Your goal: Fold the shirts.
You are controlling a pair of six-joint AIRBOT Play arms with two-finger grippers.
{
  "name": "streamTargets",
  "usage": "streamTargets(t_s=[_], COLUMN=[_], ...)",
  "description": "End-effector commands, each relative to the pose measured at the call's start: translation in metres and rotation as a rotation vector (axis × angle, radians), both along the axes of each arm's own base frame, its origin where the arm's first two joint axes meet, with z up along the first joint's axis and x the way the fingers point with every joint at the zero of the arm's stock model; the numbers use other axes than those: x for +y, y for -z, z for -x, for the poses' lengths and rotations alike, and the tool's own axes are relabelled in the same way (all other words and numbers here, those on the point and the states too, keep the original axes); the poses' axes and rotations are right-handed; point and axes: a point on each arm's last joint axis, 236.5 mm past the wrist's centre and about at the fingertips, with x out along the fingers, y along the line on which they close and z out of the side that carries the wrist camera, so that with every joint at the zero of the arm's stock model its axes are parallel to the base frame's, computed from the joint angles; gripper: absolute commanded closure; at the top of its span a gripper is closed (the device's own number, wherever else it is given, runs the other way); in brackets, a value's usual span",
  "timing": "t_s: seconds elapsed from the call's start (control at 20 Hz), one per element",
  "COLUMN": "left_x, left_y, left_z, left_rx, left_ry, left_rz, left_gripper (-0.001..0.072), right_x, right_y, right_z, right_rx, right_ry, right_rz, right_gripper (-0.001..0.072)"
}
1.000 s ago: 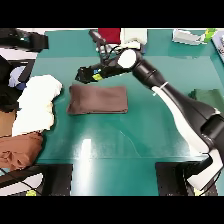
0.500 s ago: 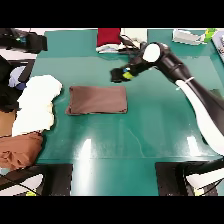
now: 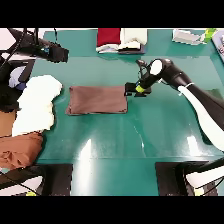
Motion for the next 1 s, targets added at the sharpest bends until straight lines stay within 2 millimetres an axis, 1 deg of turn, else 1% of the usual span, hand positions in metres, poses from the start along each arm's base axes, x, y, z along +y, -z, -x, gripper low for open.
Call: streamTargets(t_s=[0.0,0.05,0.15,0.25,0.3,0.35,0.4,0.45,0.5,0.55,0.6,0.65,0.7,0.75,0.85,0.9,0.95], left_x=[-0.004,-0.004,-0.004,-0.004,-0.004,-0.004,-0.004,-0.004,-0.003,-0.003,-0.004,-0.007,-0.012,-0.023,-0.046,-0.055,-0.062], left_y=[0.005,0.005,0.006,0.006,0.006,0.007,0.008,0.009,0.009,0.009,0.009,0.009,0.01,0.01,0.008,0.007,0.007], left_z=[0.002,0.002,0.003,0.003,0.003,0.004,0.005,0.006,0.006,0.006,0.007,0.008,0.01,0.015,0.023,0.027,0.03], left_rx=[0.01,0.014,0.018,0.018,0.018,0.022,0.027,0.032,0.035,0.036,0.038,0.039,0.04,0.04,0.02,0.016,0.016], left_ry=[0.015,0.015,0.016,0.016,0.016,0.016,0.016,0.017,0.017,0.017,0.018,0.025,0.038,0.064,0.137,0.158,0.175], left_rz=[-0.009,-0.01,-0.011,-0.011,-0.011,-0.013,-0.014,-0.016,-0.017,-0.017,-0.014,-0.01,-0.016,-0.018,-0.034,-0.033,-0.033], left_gripper=[0.0683,0.0683,0.0683,0.0682,0.0683,0.0683,0.0682,0.0683,0.0683,0.0683,0.0684,0.0684,0.0684,0.0684,0.0684,0.0683,0.0683], right_x=[0.027,0.033,0.045,0.052,0.056,0.061,0.067,0.071,0.071,0.069,0.062,0.048,0.03,0.008,-0.055,-0.093,-0.136], right_y=[0.032,0.04,0.047,0.052,0.053,0.051,0.048,0.043,0.035,0.025,0.012,-0.006,-0.028,-0.047,-0.085,-0.1,-0.115], right_z=[0.005,0.003,-0.004,-0.009,-0.011,-0.015,-0.02,-0.025,-0.031,-0.037,-0.045,-0.055,-0.065,-0.073,-0.083,-0.084,-0.082], right_rx=[0.073,0.079,0.071,0.078,0.081,0.068,0.032,-0.014,-0.05,-0.076,-0.111,-0.156,-0.198,-0.229,-0.28,-0.297,-0.308], right_ry=[0.045,0.061,0.087,0.078,0.067,0.051,0.009,-0.02,-0.033,-0.035,-0.036,-0.029,-0.01,0.015,0.091,0.135,0.187], right_rz=[-0.051,-0.065,-0.104,-0.106,-0.105,-0.108,-0.109,-0.098,-0.082,-0.071,-0.055,-0.036,-0.022,-0.006,0.057,0.108,0.169], right_gripper=[0.0099,0.0098,0.0099,0.0121,0.0164,0.0304,0.0496,0.0672,0.0697,0.0697,0.0697,0.0697,0.0697,0.0697,0.0697,0.0697,0.0696])
